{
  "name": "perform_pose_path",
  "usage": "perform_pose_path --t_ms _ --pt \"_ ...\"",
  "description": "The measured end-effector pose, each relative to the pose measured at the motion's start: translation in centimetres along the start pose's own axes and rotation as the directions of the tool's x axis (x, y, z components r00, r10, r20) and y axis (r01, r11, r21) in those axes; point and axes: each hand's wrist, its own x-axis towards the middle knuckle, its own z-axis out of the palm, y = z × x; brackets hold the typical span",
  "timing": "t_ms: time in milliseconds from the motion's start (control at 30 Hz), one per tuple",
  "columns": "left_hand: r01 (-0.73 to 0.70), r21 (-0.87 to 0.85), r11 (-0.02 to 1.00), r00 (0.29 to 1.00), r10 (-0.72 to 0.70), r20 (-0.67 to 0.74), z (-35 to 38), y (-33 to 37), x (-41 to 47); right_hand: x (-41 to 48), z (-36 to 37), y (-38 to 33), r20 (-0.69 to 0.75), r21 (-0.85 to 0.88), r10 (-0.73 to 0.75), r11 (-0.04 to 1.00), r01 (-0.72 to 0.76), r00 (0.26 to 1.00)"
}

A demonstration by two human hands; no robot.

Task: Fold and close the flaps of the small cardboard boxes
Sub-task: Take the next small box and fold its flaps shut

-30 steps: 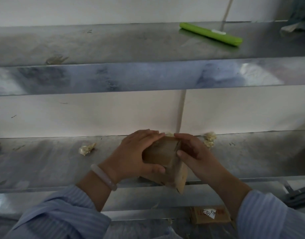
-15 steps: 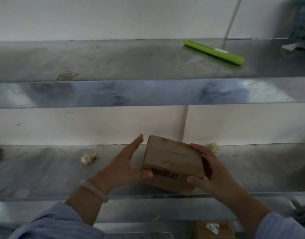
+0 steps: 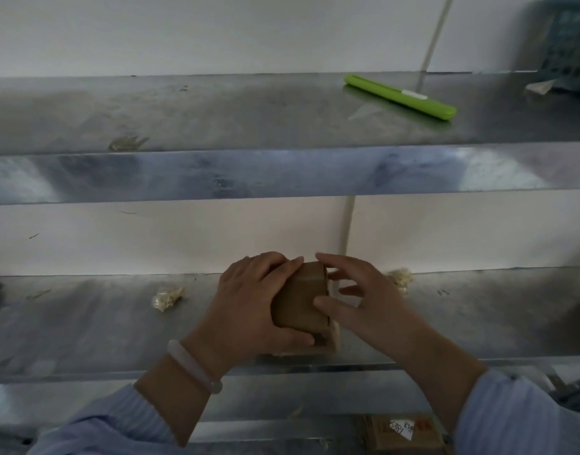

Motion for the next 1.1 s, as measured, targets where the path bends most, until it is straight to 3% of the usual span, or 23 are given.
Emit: perform_pose_path --t_ms 133,233,333,433,633,867,1100 --pt "0.006 0.053 0.999 0.982 -0.016 0.186 1.7 0.0 0.2 -0.2 0.9 2.0 0.105 0.112 0.135 0.983 -0.146 0.985" --pt "0.001 0.086 0.996 0.98 -0.019 0.198 2.8 0.7 0.5 -0.7 0.9 2.7 0.097 0.193 0.165 0.964 -0.181 0.982" --pt "-0.006 0.102 0.995 0.98 -0.014 0.197 3.0 0.7 0.8 -1.0 0.6 2.5 0.021 -0.025 0.069 0.997 -0.069 0.997" --pt "0.0 0.079 0.997 0.98 -0.016 0.197 3.2 0.4 0.8 -0.7 -0.3 1.2 0.113 -0.277 -0.002 0.96 0.033 0.994" --pt "0.02 0.08 0.997 0.973 -0.038 0.229 3.0 0.2 1.1 0.7 -2.4 0.5 0.276 -0.445 0.002 0.887 0.126 0.961" --pt "0.01 0.085 0.996 0.975 -0.029 0.221 2.9 0.3 1.1 0.5 -2.2 1.2 0.239 -0.273 0.039 0.962 0.028 0.97" --pt "-0.009 0.097 0.995 0.982 -0.01 0.191 3.2 0.3 1.0 1.5 -2.7 0.5 0.297 -0.446 -0.033 0.879 0.169 0.954"
